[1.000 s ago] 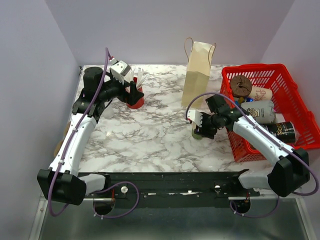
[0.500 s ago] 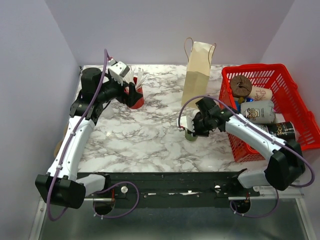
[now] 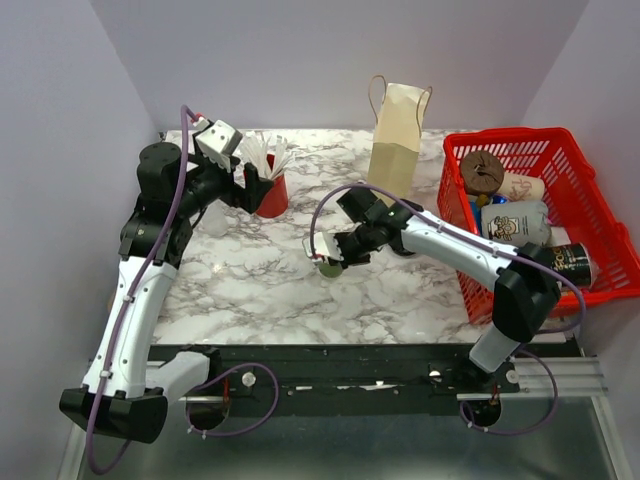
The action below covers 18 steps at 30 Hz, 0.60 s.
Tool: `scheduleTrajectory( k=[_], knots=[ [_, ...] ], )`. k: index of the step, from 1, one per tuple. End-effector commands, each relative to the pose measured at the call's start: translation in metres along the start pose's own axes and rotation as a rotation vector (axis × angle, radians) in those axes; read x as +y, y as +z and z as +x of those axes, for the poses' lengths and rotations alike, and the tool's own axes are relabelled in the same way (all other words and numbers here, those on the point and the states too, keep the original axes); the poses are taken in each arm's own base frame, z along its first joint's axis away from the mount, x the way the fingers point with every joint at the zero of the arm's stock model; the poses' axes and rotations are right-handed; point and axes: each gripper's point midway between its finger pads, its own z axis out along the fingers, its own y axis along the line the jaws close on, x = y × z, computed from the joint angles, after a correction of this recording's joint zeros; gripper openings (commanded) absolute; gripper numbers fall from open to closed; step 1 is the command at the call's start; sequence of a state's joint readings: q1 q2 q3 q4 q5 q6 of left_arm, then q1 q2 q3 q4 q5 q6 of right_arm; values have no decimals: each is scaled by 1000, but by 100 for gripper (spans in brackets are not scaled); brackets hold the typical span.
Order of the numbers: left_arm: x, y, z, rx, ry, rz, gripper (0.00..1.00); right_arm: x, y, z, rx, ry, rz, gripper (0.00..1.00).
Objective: Pack the takeout coffee
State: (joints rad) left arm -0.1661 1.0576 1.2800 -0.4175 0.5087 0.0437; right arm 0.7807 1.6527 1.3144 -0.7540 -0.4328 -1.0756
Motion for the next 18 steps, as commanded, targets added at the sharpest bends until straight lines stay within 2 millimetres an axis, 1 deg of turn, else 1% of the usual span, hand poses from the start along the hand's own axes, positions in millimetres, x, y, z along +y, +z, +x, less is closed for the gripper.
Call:
scheduleTrajectory(
  k=[1,6,10,12,13,14,15,17,18],
  knots=[
    [5,-10,9,31,-20,-41,99,-1,13,-25,-53,-74,-45,6],
    [8,-14,13,38,-9,-53,99,8,22,-25,-38,-76,-74,8],
    [8,-13,14,40,-17,-49,99,13,25,-18,-7,-72,-86,10],
    [7,-11,12,32,-27,-38,99,14,23,-18,-1,-71,-83,16],
    [6,-9,12,33,-33,-33,99,13,21,-17,4,-67,-76,21],
    [6,-8,10,29,-38,-26,99,14,21,-15,13,-67,-71,29],
    [5,-7,9,28,-40,-22,99,12,17,-17,12,-75,-56,32],
    [6,-5,9,32,-45,-17,99,10,12,-13,33,-91,-33,36],
    [5,-5,9,30,-44,-9,99,9,10,-13,38,-96,-20,37]
  ],
)
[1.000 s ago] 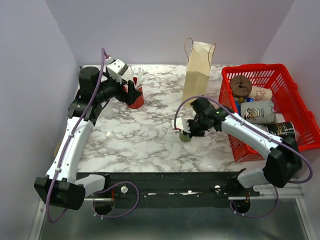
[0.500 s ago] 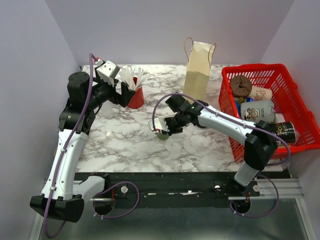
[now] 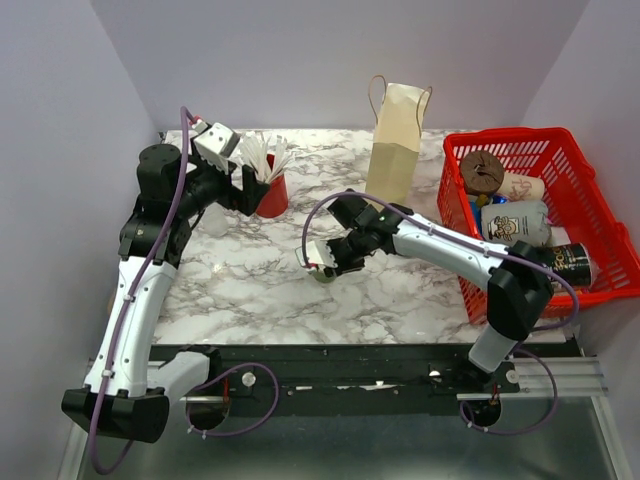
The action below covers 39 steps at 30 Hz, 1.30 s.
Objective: Pack the takeout coffee
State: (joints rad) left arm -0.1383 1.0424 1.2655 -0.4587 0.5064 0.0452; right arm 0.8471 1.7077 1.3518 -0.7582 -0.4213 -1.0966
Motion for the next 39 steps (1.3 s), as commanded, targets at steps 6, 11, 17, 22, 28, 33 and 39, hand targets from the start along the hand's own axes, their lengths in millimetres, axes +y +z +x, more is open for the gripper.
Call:
scheduleTrajectory(
  k=[6,11,17,22,28,33,39],
  knots=[
    [-1,12,4,-2,-44,43,99,-5,-56,18,47,126,137,42],
    [-3,27,5,-16,-124,99,98,2,-80,69,51,539,216,44],
    [0,37,12,26,-139,110,97,12,-76,131,130,876,270,42],
    [6,41,18,53,-130,99,97,-3,-75,162,167,997,351,40],
    [7,46,27,79,-138,99,97,-24,-78,175,200,997,406,39],
    [10,46,26,82,-131,92,97,-28,-68,185,233,1014,397,38],
    [10,45,24,86,-121,88,97,-29,-60,193,255,1030,389,36]
  ],
)
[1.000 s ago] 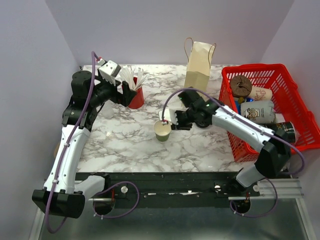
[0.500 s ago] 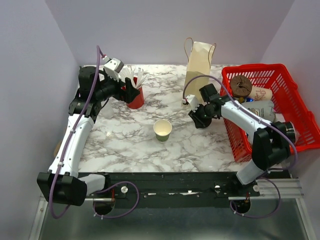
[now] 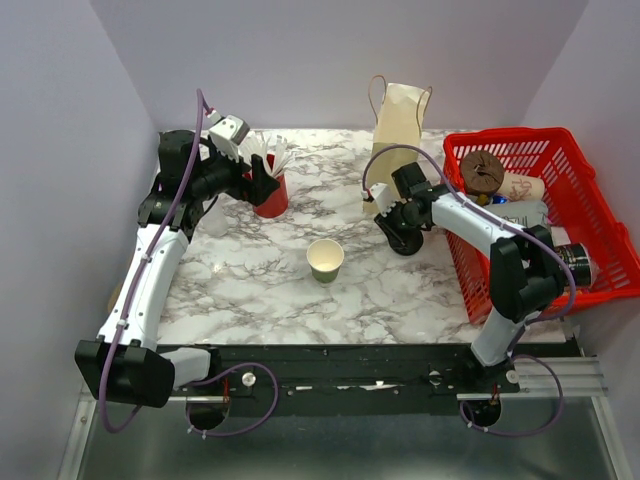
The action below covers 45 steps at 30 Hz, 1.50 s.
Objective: Pack the takeout coffee
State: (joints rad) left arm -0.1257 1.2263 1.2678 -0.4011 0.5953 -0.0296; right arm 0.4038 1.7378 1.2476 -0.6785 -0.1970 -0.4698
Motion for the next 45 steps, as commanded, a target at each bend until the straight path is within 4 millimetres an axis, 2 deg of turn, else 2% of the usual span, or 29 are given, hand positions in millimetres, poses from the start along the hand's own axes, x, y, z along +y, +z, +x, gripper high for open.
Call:
scheduleTrajectory(
  k=[1,12,25,31,38,44,45],
  knots=[
    [-2,-4,-11,-14,24,6,97,-11,6,-7,-2,17,34,36],
    [-1,0,-9,-16,12,11,97,-9,12,7,40,17,33,29],
    [-1,0,-7,-19,7,9,97,-11,18,8,60,18,32,28],
    [-1,-1,-7,-19,9,8,97,-13,15,3,48,13,38,19],
    [-1,1,-5,-15,12,14,97,-10,2,1,34,6,38,3],
    [-30,-5,0,10,201,132,95,-3,-32,-5,-7,-19,36,1],
    [-37,-7,3,11,220,173,95,6,-37,-3,-4,-27,-4,1]
  ],
)
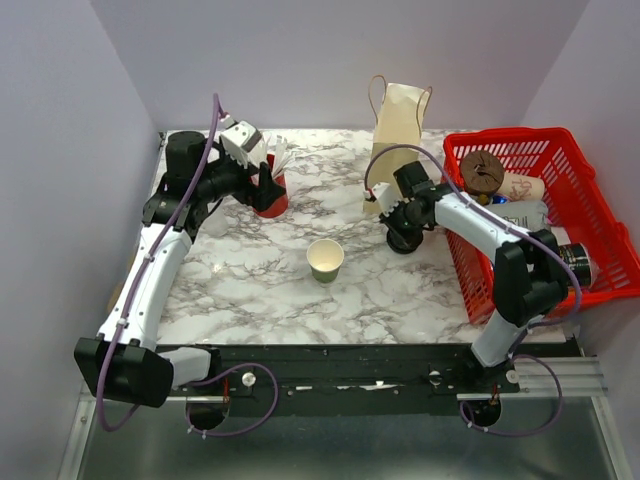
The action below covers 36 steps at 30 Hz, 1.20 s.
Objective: Pack the takeout coffee
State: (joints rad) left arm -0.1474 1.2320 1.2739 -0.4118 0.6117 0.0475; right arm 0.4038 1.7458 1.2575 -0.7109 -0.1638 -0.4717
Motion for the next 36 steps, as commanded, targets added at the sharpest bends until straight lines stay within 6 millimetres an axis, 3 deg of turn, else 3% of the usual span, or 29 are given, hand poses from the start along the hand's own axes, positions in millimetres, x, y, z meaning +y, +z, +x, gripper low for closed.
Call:
scheduleTrajectory(
  k=[1,8,12,13,15,18,20,25,26,27,29,31,32,36],
  knots=[
    [-35,-11,-1,-8,179,154,95,10,-47,-14,-71,-43,-25,1],
    [-94,-33,5,-140,612,383,95,59,-90,-23,-195,-217,-253,1],
    [-116,-28,19,-191,865,473,97,99,-122,-41,-351,-349,-466,1],
    [-125,-25,19,-219,966,506,97,103,-127,-45,-371,-357,-492,1],
    [-133,-18,23,-229,1017,556,97,112,-141,-62,-416,-352,-572,1],
    [-146,-8,27,-251,1083,631,97,124,-155,-71,-407,-291,-701,1],
    [-152,0,34,-245,1107,673,97,122,-156,-86,-407,-279,-746,1],
    [-156,10,41,-214,1029,691,95,128,-164,-99,-419,-229,-847,1],
    [-155,12,30,-241,1021,655,94,129,-163,-101,-417,-204,-860,1],
    [-154,12,35,-199,891,640,94,131,-165,-105,-436,-189,-884,1],
    [-142,11,20,-201,828,515,94,133,-166,-109,-455,-173,-914,1],
    [-125,9,23,-152,674,402,95,139,-171,-118,-504,-157,-972,1],
    [-120,0,14,-181,648,347,95,140,-174,-121,-515,-131,-996,1],
    [-84,-12,29,-143,384,118,99,146,-181,-141,-588,-53,-1138,1]
  ],
)
